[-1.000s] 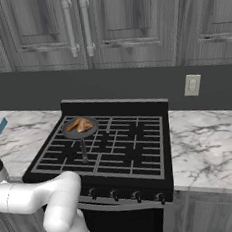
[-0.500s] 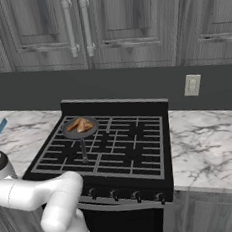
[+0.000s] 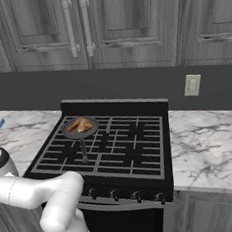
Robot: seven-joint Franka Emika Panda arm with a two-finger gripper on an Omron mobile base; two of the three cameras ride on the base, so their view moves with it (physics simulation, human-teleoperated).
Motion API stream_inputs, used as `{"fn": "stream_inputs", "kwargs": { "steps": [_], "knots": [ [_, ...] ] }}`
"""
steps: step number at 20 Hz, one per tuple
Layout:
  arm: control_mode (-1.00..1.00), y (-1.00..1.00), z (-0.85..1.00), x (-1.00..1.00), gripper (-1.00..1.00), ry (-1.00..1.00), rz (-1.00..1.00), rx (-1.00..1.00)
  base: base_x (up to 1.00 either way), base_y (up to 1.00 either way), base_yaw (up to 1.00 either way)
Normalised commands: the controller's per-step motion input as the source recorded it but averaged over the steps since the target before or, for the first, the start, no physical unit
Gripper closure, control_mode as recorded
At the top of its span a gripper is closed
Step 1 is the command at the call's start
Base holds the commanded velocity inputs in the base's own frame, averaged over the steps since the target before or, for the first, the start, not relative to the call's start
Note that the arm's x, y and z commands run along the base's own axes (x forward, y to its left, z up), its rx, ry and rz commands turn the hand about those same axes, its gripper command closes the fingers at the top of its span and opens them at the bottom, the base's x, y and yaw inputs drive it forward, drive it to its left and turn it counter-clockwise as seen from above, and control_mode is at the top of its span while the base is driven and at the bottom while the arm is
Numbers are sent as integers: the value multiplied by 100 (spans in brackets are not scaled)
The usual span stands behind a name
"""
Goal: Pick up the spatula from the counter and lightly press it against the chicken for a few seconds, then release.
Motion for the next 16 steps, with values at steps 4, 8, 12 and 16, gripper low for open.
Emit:
{"fn": "stream_inputs", "kwargs": {
  "steps": [4,8,12,16],
  "knots": [
    [-100,-30,19,-26,100,0,-6,0,0,0,0],
    [-100,-26,17,-12,100,-2,-5,0,0,0,0],
    [-100,-27,12,-18,100,-6,-3,0,0,0,0],
    [-100,-35,6,-32,100,-10,0,0,0,0,0]
  ]
}}
